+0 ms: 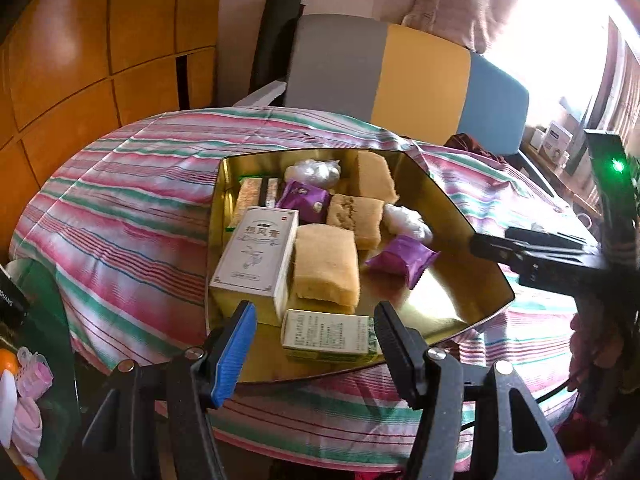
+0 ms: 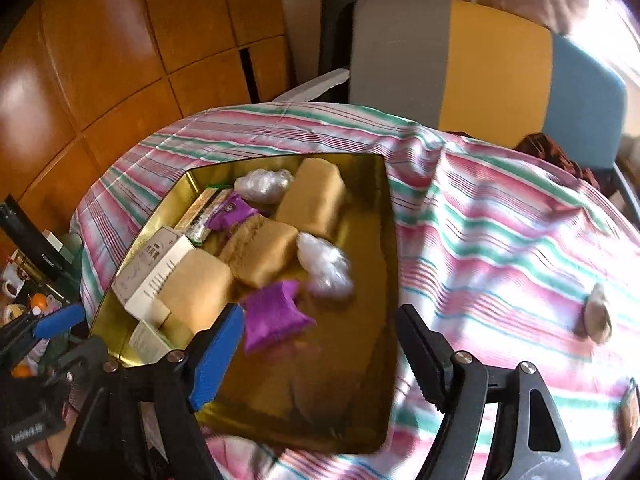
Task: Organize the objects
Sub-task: 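Move both grippers back toward the rolled cloth and cracker packet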
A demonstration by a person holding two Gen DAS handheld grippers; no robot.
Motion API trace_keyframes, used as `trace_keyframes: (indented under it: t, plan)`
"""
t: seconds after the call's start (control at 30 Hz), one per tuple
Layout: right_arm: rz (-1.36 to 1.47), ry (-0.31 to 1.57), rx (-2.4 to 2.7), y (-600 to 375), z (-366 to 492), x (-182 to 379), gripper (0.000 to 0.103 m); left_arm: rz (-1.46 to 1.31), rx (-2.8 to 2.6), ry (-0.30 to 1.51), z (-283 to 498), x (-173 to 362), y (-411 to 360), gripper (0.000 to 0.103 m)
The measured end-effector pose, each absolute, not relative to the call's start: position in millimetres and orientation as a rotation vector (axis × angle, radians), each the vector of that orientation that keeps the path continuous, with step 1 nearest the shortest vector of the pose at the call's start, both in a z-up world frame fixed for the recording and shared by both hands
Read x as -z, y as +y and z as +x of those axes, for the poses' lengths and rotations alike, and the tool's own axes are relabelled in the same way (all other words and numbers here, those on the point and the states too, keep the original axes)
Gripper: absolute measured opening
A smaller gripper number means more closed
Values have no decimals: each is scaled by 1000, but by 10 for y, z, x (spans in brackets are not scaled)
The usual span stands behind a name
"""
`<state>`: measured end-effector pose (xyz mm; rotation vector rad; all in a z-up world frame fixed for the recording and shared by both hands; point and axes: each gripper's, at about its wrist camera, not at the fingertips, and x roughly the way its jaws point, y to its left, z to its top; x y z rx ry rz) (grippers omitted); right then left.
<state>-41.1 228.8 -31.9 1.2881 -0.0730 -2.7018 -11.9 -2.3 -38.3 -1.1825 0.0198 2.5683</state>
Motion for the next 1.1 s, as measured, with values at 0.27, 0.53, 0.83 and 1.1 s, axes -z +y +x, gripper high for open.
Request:
trace_keyframes:
  t: [0.27, 0.53, 0.83, 1.1]
  plan:
    - [1342, -176, 2796, 2993, -24, 280, 82, -1163, -2497, 70, -72, 352, 250, 62]
    - [1457, -343, 2958, 4025, 387, 235, 82, -1128, -2413, 150, -1, 312, 609, 62]
    - [1514, -648, 3229, 5250, 982, 108, 86, -1056, -2310, 198, -40, 149, 1122, 62]
    - [1283, -1233, 3348, 5892, 1540, 209, 87, -1036, -2192, 311, -59, 147, 1919, 62]
